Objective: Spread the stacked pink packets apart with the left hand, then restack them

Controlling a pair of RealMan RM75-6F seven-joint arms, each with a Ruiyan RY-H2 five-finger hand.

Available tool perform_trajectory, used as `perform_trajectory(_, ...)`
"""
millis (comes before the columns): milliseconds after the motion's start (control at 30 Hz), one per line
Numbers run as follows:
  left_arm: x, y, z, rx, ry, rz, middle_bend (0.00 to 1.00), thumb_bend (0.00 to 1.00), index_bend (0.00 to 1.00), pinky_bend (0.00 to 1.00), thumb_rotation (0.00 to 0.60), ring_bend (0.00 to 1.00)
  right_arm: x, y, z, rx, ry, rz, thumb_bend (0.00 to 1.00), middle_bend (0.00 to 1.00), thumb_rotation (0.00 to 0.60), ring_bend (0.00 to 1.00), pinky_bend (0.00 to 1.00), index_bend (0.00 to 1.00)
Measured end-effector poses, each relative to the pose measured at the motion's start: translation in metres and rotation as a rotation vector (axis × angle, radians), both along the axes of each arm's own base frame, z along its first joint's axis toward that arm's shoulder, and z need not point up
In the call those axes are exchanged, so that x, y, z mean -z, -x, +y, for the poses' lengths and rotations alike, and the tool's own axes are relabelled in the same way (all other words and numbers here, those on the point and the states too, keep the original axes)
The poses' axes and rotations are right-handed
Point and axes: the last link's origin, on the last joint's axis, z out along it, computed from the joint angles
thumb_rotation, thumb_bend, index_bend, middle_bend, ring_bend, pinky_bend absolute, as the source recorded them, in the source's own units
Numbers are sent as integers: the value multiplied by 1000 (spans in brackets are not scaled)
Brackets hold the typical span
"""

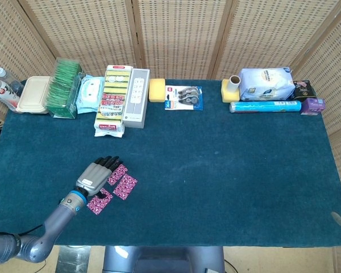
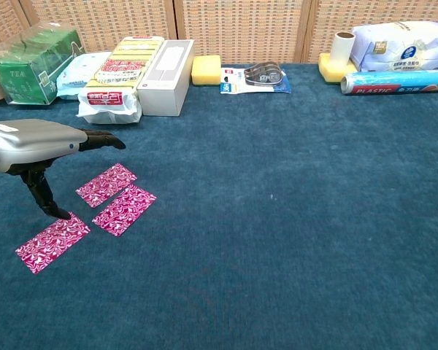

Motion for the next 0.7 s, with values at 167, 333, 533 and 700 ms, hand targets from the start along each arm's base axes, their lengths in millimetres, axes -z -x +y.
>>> perform_trajectory(167, -2, 10, 3, -8, 0, 8, 0, 71, 0, 117, 600, 0, 0, 0, 0, 0, -3, 0, 5, 0, 600, 0, 0, 77)
perform_trajectory(333, -4, 17, 0, -14, 14, 5, 0, 77, 0, 117, 600, 0, 1, 0, 0, -1, -6, 1, 5, 0, 600, 0, 0, 77)
perform_trajectory(533, -11, 23, 6, -8, -11, -12, 0, 84, 0, 117, 600, 0, 4, -1, -1, -3, -19, 4, 4, 0, 600, 0, 0, 77)
perform_trajectory(700, -11, 25, 14, 45, -21, 0, 0, 96, 0, 116, 600, 0, 5, -1, -1, -2, -20, 4, 5, 0, 600, 0, 0, 78)
